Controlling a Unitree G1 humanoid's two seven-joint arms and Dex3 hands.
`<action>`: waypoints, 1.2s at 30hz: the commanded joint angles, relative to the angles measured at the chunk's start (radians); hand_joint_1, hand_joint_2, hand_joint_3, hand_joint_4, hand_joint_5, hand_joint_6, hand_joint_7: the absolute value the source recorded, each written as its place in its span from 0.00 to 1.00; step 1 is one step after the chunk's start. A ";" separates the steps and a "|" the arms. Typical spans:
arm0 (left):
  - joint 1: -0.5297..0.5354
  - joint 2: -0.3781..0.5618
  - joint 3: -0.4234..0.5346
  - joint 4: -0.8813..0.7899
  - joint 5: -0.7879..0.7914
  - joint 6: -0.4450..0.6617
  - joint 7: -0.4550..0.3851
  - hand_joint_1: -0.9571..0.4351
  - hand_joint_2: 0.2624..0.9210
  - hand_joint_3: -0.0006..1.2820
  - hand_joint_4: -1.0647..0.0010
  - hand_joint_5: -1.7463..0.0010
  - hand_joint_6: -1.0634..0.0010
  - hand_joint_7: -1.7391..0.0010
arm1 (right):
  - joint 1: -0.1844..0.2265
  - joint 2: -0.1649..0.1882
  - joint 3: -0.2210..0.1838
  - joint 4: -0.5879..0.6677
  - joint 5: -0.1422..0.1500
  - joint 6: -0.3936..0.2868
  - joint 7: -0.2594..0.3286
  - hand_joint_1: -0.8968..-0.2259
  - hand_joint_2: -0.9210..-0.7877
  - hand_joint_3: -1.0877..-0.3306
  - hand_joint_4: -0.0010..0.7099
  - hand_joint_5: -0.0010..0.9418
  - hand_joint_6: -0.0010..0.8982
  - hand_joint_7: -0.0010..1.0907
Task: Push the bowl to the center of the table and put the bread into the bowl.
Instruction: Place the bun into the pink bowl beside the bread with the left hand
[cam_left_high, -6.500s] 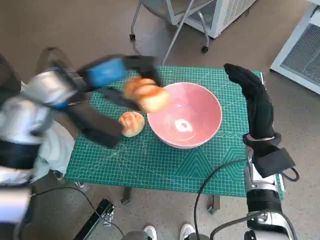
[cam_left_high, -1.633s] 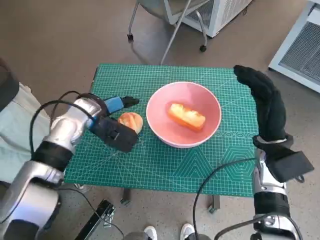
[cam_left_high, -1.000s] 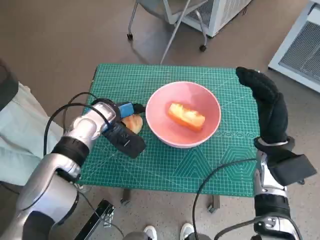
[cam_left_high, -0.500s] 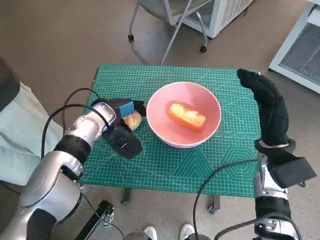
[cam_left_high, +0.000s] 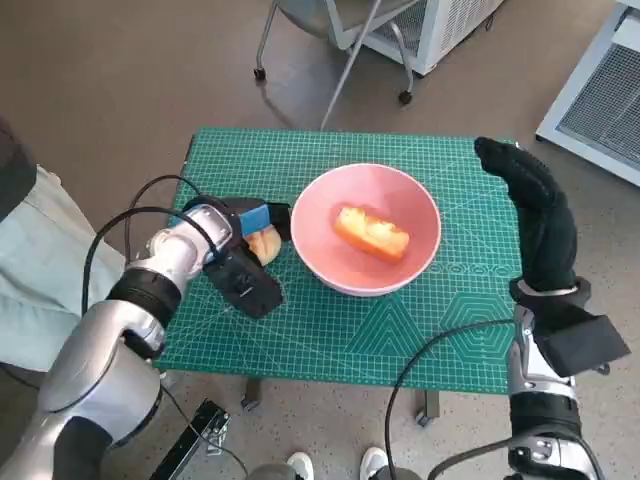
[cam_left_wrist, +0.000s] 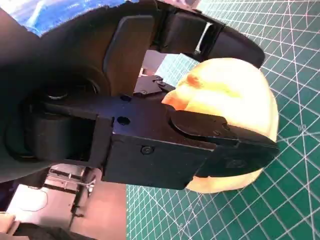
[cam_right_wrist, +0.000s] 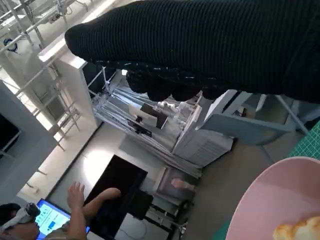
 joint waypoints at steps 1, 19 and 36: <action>-0.024 0.046 0.016 -0.007 -0.021 -0.024 -0.023 0.69 1.00 0.23 0.63 0.22 0.60 0.16 | 0.019 0.009 0.003 0.013 0.005 0.008 0.002 0.49 0.00 0.46 0.39 0.09 0.00 0.75; -0.150 0.176 0.242 -0.337 -0.164 -0.006 -0.196 0.69 1.00 0.10 0.47 0.35 0.42 0.24 | 0.001 0.012 0.006 0.028 0.019 0.012 0.015 0.49 0.00 0.46 0.40 0.09 0.00 0.75; -0.105 0.125 0.281 -0.649 -0.128 -0.052 -0.127 0.69 1.00 0.05 0.38 0.40 0.35 0.28 | 0.000 0.010 0.015 0.020 0.000 0.013 0.008 0.50 0.00 0.45 0.41 0.08 0.00 0.76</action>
